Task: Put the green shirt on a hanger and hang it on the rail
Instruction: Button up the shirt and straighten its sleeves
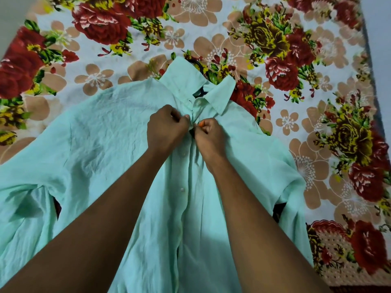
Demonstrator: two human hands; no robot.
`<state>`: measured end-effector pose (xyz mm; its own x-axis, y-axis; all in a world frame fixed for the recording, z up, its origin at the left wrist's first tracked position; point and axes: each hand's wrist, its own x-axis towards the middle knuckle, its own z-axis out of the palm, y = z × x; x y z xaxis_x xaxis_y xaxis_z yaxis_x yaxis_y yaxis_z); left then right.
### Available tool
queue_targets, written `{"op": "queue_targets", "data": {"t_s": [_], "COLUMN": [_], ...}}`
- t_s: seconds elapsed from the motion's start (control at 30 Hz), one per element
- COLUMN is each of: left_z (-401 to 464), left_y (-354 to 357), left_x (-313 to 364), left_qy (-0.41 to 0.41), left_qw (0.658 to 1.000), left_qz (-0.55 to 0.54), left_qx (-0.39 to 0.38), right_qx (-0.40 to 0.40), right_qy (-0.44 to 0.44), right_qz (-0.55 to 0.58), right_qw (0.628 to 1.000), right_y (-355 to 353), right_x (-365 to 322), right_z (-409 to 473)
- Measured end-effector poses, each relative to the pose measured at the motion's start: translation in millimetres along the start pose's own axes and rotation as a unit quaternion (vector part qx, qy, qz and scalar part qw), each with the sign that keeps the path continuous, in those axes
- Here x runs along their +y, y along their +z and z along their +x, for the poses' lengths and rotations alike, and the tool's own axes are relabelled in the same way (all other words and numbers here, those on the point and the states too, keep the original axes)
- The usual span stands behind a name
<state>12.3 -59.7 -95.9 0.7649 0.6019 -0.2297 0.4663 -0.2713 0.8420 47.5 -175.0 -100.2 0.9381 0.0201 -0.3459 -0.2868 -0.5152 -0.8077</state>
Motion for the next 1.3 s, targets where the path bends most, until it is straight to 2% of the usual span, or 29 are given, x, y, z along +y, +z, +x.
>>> {"op": "queue_targets", "data": {"t_s": [0.17, 0.27, 0.33, 0.4, 0.5, 0.57, 0.67, 0.73, 0.87, 0.97, 1.07, 1.13, 1.3], "left_z": [14, 24, 26, 28, 30, 30, 31, 29, 26, 28, 33, 36, 39], "left_y": [8, 14, 17, 18, 16, 17, 19, 20, 15, 9, 4, 2, -1], "left_x": [6, 15, 21, 24, 27, 26, 23, 22, 21, 22, 23, 24, 25], "left_qy": [0.135, 0.196, 0.209, 0.197, 0.175, 0.178, 0.177, 0.169, 0.155, 0.154, 0.136, 0.095, 0.012], "left_qw": [0.987, 0.969, 0.952, 0.947, 0.957, 0.96, 0.965, 0.97, 0.975, 0.976, 0.977, 0.982, 0.996], "left_qz": [0.068, 0.15, 0.218, 0.243, 0.219, 0.205, 0.188, 0.172, 0.15, 0.14, 0.139, 0.122, 0.007], "left_qx": [0.046, -0.02, -0.057, -0.072, -0.074, -0.066, -0.033, 0.004, 0.058, 0.064, 0.091, 0.109, 0.093], "right_qx": [0.007, 0.004, -0.008, -0.023, -0.06, -0.026, 0.074, 0.083, 0.036, 0.041, 0.068, 0.078, 0.048], "right_qy": [-0.005, -0.01, -0.002, 0.014, 0.032, -0.01, -0.101, -0.114, -0.105, -0.111, -0.086, -0.054, 0.032], "right_qz": [0.031, 0.054, 0.053, 0.03, -0.013, -0.04, -0.021, -0.023, -0.134, -0.217, -0.247, -0.236, -0.162], "right_qw": [0.999, 0.999, 0.999, 0.999, 0.998, 0.999, 0.992, 0.99, 0.985, 0.969, 0.963, 0.967, 0.985], "right_y": [5, 6, 4, 0, -8, -14, -15, -13, -5, 1, 7, 10, 8], "right_x": [12, 14, 12, 7, -5, -13, -29, -39, -46, -46, -53, -59, -66], "right_z": [2, 3, 1, 4, 13, 17, 25, 37, 54, 53, 47, 43, 44]}}
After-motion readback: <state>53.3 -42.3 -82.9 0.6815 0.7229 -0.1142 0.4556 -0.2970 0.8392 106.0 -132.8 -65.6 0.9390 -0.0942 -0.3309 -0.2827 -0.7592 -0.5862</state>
